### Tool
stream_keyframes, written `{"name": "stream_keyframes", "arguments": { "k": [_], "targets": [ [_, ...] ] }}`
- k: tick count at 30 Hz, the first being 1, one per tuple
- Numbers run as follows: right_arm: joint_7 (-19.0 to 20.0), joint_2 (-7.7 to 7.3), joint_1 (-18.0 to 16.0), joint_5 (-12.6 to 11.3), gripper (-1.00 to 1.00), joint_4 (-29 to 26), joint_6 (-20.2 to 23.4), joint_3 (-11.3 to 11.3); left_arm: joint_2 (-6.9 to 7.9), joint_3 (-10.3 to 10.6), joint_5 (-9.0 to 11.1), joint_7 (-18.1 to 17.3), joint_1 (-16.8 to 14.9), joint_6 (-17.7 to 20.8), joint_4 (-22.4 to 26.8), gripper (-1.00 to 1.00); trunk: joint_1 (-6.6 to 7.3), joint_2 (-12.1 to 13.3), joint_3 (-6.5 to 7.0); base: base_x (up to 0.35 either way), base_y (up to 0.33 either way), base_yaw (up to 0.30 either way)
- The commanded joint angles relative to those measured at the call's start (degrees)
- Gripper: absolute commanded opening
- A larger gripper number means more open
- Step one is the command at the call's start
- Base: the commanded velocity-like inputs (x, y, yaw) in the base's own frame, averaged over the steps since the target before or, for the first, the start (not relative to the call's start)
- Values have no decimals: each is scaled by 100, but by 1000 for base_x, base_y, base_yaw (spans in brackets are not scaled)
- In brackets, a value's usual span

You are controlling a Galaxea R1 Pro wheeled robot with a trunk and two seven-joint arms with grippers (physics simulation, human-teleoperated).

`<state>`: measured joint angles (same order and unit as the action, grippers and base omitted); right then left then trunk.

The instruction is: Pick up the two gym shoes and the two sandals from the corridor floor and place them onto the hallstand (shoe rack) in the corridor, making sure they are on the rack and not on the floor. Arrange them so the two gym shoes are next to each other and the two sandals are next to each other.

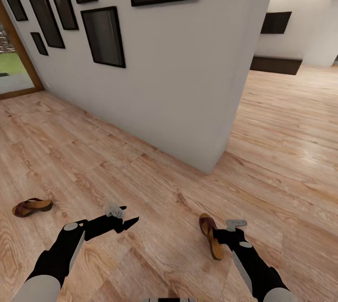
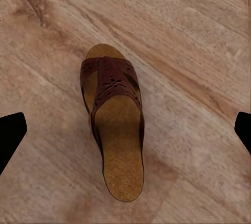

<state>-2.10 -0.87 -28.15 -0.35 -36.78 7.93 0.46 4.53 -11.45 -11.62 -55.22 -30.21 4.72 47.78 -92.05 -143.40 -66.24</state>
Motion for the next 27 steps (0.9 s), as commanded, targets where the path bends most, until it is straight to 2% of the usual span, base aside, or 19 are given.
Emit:
{"name": "stream_keyframes", "arguments": {
  "k": [1,4,12,13,14,17,18,27],
  "targets": [
    [-19,1,-18,-3,100,-80,40,7,-5,-23,-25,-37,-3,49,1,100,-1,-4,-37,0,0,0],
    [-30,6,-99,-2,100,-306,45,14,-5,-32,76,-34,-3,47,-36,100,-9,-8,-130,0,0,0],
    [-36,4,-125,1,100,-137,-49,8,-4,-27,234,-33,-3,39,-38,100,-29,-19,-376,0,0,0],
    [-36,3,-127,4,100,-37,-218,8,-5,-26,248,-33,-3,39,-30,100,-32,-20,-405,0,0,0],
    [-36,1,-128,6,100,102,-571,8,-5,-25,261,-33,-3,38,-22,100,-35,-21,-430,0,0,0],
    [-32,-4,-129,7,100,226,-1002,7,-5,-25,267,-33,-3,38,-19,100,-42,-25,-503,0,0,0],
    [-34,-9,-127,5,100,366,-1625,3,-5,-24,273,-33,-4,41,-9,100,-45,-27,-526,0,0,0],
    [-38,-10,-122,-12,100,396,-1793,-3,-5,-24,274,-33,-11,46,-14,100,-68,-39,-727,0,0,0]
  ]
}}
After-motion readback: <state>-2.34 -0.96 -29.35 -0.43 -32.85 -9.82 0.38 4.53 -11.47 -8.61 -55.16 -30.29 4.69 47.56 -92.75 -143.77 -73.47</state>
